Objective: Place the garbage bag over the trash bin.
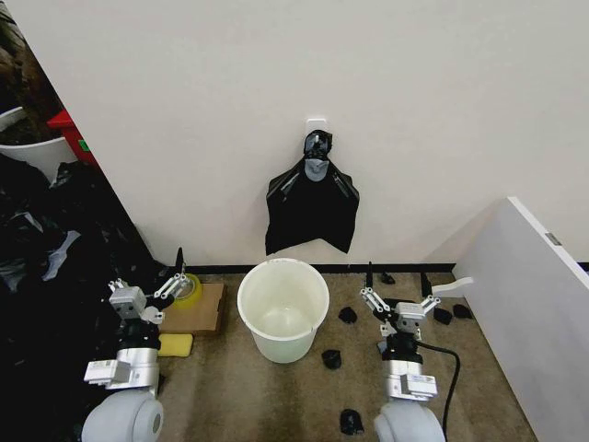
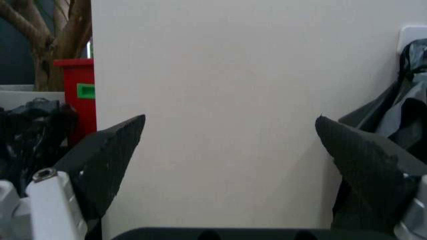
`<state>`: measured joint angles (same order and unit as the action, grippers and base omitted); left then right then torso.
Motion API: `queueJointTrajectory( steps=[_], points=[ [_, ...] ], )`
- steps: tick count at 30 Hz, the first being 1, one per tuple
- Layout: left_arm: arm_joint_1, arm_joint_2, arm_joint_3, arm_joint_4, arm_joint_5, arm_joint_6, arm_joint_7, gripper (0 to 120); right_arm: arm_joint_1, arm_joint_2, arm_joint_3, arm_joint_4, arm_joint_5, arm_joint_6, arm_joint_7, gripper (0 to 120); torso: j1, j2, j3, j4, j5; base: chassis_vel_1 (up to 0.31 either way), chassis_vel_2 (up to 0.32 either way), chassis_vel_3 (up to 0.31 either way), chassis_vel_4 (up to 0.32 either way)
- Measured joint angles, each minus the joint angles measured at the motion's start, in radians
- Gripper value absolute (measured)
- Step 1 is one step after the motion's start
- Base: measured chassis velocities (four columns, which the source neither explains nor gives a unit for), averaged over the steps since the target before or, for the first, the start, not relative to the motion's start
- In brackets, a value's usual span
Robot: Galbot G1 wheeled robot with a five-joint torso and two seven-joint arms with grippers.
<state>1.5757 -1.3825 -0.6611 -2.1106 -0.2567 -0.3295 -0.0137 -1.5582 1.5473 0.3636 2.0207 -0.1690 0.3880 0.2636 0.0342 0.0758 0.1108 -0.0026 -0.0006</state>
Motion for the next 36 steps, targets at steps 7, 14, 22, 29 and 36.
queueJointTrajectory(
  steps=[7,14,22,29,36],
  points=[
    [0.027,0.002,-0.013,0.005,0.015,-0.038,0.038,100,0.017,-0.023,0.032,-0.026,-0.006,0.082,-0.083,100,0.000,0.000,0.000,0.0001,0.0001,0.000,0.000,0.000,0.000],
    [0.029,0.006,-0.024,0.032,0.015,-0.104,0.116,100,0.049,-0.076,0.068,-0.050,0.049,0.167,-0.216,100,0.000,0.000,0.000,0.0001,-0.0001,0.000,0.000,0.000,0.000],
    [0.014,-0.001,-0.017,0.017,-0.009,-0.085,0.087,100,0.061,-0.139,-0.005,-0.015,0.235,0.036,-0.181,100,0.000,0.000,0.000,0.0001,0.0001,0.000,0.000,0.000,0.000],
    [0.013,0.005,-0.017,0.025,0.002,-0.084,0.081,100,0.133,-0.158,-0.104,-0.016,0.364,-0.093,-0.126,100,0.000,0.000,0.000,0.0000,0.0000,0.000,0.000,0.000,0.000],
    [0.006,0.017,-0.018,0.052,0.028,-0.084,0.065,100,0.289,-0.099,-0.225,-0.017,0.814,-0.213,-0.064,100,0.000,0.000,0.000,0.0001,-0.0003,0.000,0.000,0.000,0.000]
  ],
)
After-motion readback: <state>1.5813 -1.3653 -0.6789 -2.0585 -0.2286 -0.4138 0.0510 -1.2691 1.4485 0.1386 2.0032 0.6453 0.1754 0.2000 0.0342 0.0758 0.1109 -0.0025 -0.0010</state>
